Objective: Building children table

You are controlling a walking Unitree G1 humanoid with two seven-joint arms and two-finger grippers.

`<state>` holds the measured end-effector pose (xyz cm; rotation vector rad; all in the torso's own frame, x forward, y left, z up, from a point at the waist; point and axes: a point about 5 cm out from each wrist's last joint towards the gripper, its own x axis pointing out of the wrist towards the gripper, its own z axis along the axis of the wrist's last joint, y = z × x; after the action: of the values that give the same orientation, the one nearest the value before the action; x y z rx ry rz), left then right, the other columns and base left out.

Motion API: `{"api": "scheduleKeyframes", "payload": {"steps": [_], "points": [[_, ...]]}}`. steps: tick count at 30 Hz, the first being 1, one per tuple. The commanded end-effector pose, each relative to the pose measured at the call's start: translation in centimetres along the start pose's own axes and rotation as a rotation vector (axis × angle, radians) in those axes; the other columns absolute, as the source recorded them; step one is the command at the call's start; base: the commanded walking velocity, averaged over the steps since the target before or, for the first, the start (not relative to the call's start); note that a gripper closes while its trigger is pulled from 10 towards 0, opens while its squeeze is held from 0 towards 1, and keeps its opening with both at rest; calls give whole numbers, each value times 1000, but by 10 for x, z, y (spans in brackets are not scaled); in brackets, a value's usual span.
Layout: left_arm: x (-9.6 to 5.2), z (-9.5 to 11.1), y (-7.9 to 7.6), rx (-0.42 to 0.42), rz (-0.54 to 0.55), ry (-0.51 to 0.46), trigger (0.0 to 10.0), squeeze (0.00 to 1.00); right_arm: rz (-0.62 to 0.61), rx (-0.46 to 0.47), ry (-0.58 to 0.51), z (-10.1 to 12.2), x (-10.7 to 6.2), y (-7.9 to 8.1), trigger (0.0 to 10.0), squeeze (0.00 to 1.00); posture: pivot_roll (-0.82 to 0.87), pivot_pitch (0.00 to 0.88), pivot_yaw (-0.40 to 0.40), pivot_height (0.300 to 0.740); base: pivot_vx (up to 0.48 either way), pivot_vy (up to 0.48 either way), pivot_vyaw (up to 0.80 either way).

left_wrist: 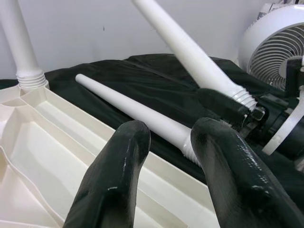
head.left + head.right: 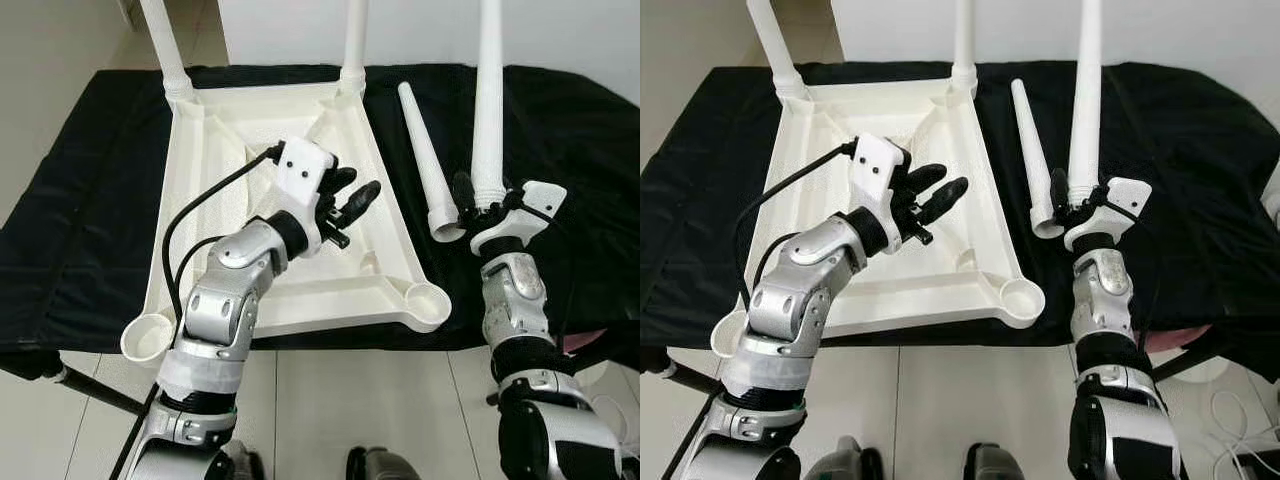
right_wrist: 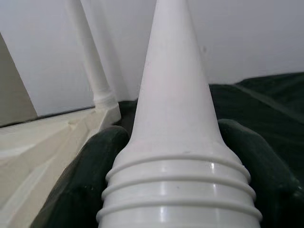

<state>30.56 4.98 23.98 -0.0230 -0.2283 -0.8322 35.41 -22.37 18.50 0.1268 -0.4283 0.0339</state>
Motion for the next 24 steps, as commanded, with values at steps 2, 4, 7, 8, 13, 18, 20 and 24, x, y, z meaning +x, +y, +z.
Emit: {"api": "scheduleKeyframes", "payload": {"steps": [2, 4, 7, 8, 13, 18, 20, 24], "points": [[-1, -1, 2, 2, -6, -8, 10000, 0, 4, 2, -43, 4, -3, 2, 10000, 0, -73, 10, 5, 740, 0, 0, 0], [-2, -3, 4, -29, -31, -4, 10000, 1000, 5, -7, -60, 4, -6, 6, 10000, 0, -73, 0, 6, 740, 0, 0, 0], [-7, -7, 8, -81, -85, 1, 10000, 1000, 19, -14, -97, 5, -10, 17, 10000, 0, -71, 0, 13, 740, 0, 0, 0], [-9, -8, 9, -86, -112, 5, 10000, 1000, 32, -11, -111, 7, -10, 21, 10000, 0, -67, 0, 14, 740, 0, 0, 0], [-12, -5, 10, -153, -167, 0, 10000, 1000, 87, -30, -127, 10, -8, 29, 10000, 0, -53, 0, 12, 740, 0, 0, 0], [-13, -3, 11, -209, -211, 12, 10000, 1000, 159, -36, -126, 11, -7, 39, 10000, 0, -49, 0, 5, 740, 0, 0, 0], [-12, -2, 11, -221, -222, 16, 10000, 1000, 181, -36, -125, 12, -7, 43, 10000, 0, -49, 0, 5, 740, 0, 0, 0], [-8, 3, 12, -299, -260, 26, 10000, 0, 291, -44, -114, 9, -11, 62, 10000, 0, -58, 0, 3, 740, 0, 0, 0]]}}
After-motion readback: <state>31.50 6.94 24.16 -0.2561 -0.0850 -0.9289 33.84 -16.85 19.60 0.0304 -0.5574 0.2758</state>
